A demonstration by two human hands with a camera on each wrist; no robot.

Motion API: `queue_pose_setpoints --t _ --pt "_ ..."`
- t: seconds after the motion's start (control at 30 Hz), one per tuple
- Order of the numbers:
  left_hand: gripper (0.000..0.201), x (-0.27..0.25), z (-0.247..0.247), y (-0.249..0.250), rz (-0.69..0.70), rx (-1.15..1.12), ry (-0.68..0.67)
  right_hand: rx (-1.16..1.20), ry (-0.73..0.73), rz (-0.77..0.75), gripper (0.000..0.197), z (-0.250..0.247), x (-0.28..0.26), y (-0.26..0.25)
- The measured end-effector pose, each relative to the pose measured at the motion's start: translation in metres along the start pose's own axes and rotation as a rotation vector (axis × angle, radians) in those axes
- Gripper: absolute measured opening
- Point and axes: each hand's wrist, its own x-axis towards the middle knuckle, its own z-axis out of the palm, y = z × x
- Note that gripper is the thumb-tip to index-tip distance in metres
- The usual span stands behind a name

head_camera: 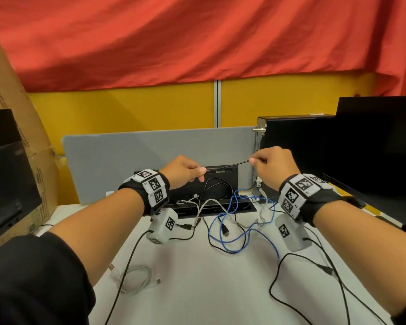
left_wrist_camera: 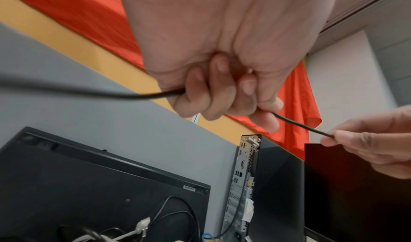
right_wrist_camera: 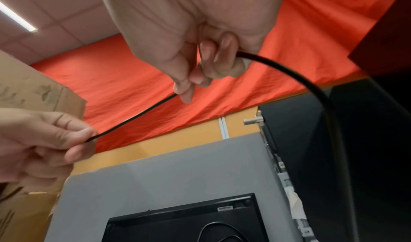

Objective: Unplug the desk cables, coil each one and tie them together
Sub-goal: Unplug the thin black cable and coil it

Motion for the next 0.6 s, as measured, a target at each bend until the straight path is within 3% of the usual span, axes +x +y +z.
queue_pose_setpoints --t 0.4,0.53,0.6 --pt "0.033 -0.006 -0.012 -0.023 -0.059 0.164 0.120 -0.015 0.172 0.089 0.017 -0.009 0.009 0.031" --pt "0.036 -0.010 -0.017 -0.028 -0.078 0.027 0.169 -0.034 0.155 0.131 0.017 -0.007 0.010 0.044" --pt "0.038 -0.011 -0.017 -0.024 -0.114 -0.201 0.145 -0.036 0.147 0.172 0.017 -0.005 0.011 0.051"
